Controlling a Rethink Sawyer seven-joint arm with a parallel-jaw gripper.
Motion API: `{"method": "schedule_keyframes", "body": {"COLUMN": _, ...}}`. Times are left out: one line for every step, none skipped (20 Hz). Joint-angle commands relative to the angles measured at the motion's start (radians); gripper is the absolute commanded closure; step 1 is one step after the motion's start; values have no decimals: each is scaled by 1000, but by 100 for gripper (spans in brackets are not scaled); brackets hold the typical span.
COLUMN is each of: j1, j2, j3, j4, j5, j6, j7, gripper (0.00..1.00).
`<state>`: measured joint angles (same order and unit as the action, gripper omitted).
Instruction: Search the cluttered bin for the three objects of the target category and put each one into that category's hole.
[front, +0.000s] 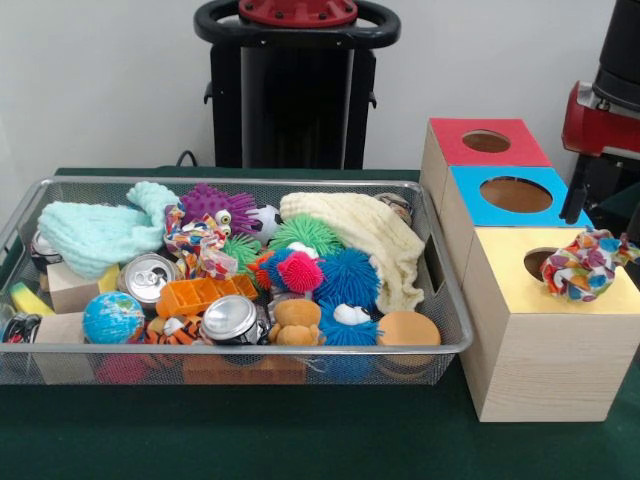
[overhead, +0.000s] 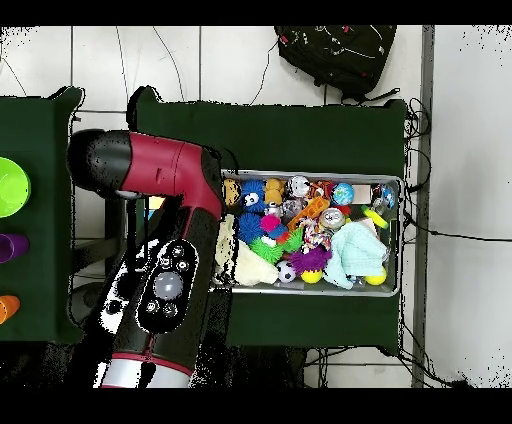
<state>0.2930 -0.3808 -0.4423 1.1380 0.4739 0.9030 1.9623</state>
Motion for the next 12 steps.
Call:
{"method": "schedule_keyframes", "body": {"j1": -16, "j2": 15, "j3": 90, "j4": 41, "j5": -18, "j6": -33, "j7": 170, "gripper": 0}}
{"method": "schedule_keyframes", "body": {"j1": -14, "j2": 11, "j3": 90, "j4": 46, "j5": -18, "j6": -33, "j7": 170, "gripper": 0}}
{"method": "schedule_keyframes", "body": {"j1": -14, "j2": 11, "j3": 90, "j4": 49, "j5": -17, "j6": -35, "j7": 171, "gripper": 0}}
{"method": "schedule_keyframes", "body": {"j1": -13, "j2": 10, "j3": 91, "j4": 51, "j5": -17, "j6": -35, "j7": 171, "gripper": 0}}
{"method": "schedule_keyframes", "body": {"j1": -14, "j2": 10, "j3": 91, "j4": 51, "j5": -16, "j6": -34, "j7": 170, "gripper": 0}}
{"method": "schedule_keyframes", "body": {"j1": -14, "j2": 9, "j3": 92, "j4": 52, "j5": -16, "j6": -35, "j7": 170, "gripper": 0}}
{"method": "schedule_keyframes", "body": {"j1": -16, "j2": 11, "j3": 92, "j4": 49, "j5": -16, "j6": -33, "j7": 170, "gripper": 0}}
{"method": "schedule_keyframes", "body": {"j1": -17, "j2": 11, "j3": 91, "j4": 47, "j5": -16, "j6": -31, "j7": 171, "gripper": 0}}
{"method": "schedule_keyframes", "body": {"j1": -17, "j2": 11, "j3": 90, "j4": 46, "j5": -15, "j6": -29, "j7": 174, "gripper": 0}}
{"method": "schedule_keyframes", "body": {"j1": -18, "j2": 11, "j3": 90, "j4": 44, "j5": -14, "j6": -27, "j7": 174, "gripper": 0}}
{"method": "schedule_keyframes", "body": {"j1": -19, "j2": 12, "j3": 90, "j4": 43, "j5": -14, "j6": -26, "j7": 174, "gripper": 0}}
{"method": "schedule_keyframes", "body": {"j1": -19, "j2": 12, "j3": 91, "j4": 42, "j5": -14, "j6": -25, "j7": 174, "gripper": 0}}
